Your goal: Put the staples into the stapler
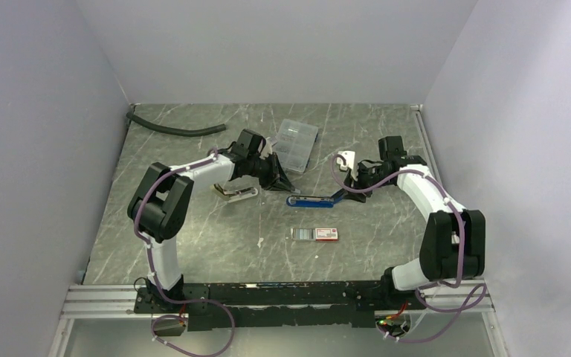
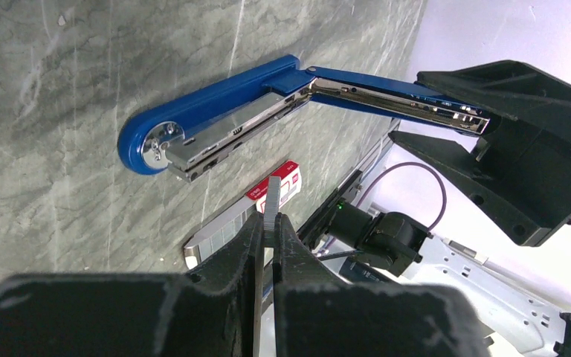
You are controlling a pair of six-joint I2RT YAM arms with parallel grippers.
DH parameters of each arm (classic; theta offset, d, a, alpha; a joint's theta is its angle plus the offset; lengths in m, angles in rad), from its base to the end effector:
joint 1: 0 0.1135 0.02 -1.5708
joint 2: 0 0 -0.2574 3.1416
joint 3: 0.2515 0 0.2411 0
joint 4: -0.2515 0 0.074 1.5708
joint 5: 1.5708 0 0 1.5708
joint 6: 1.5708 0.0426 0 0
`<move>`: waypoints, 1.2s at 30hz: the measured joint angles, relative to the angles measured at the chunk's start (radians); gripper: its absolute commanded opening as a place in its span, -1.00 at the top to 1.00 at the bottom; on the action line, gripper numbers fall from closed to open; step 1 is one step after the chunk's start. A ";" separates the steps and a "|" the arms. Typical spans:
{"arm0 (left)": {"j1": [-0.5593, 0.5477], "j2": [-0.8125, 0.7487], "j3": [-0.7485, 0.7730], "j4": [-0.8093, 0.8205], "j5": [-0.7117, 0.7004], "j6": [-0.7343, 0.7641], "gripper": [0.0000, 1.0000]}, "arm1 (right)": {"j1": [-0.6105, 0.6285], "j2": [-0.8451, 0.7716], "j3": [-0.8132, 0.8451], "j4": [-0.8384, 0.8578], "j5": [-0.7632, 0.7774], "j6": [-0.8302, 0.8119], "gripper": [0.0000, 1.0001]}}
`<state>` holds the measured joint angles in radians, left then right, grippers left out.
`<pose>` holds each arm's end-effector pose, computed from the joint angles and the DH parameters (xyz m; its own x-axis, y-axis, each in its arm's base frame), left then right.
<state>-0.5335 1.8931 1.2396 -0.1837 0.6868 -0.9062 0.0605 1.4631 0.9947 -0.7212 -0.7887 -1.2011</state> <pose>0.3264 -0.2241 0.1839 -0.9917 -0.1212 -0.0422 -0.0354 0.5748 -0.8175 0.2642 0.0463 0.2210 -0.0494 -0.6614 -0.7484 -0.9745 0.1961 -0.1090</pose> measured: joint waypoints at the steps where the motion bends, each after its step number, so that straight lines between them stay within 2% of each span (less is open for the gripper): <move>1: 0.000 0.000 -0.002 0.001 0.001 -0.001 0.82 | 0.002 -0.011 -0.008 0.006 0.005 0.013 -0.04; 5: 0.000 0.000 -0.008 0.007 0.001 -0.001 0.82 | 0.011 -0.043 -0.029 0.033 0.011 0.082 -0.07; 12: 0.000 0.000 -0.011 0.020 0.005 0.006 0.86 | 0.024 -0.089 -0.067 0.111 0.053 0.233 -0.44; 19: 0.000 0.049 0.088 -0.012 0.028 0.072 0.87 | 0.025 -0.114 -0.077 0.151 0.082 0.306 -0.62; 36: -0.050 0.142 0.136 -0.024 0.055 0.128 0.94 | 0.025 -0.178 -0.104 0.179 0.086 0.368 -0.66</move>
<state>-0.5831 2.0354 1.3754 -0.2077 0.7414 -0.7780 0.0853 1.2854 0.8906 -0.5423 -0.7029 -0.8333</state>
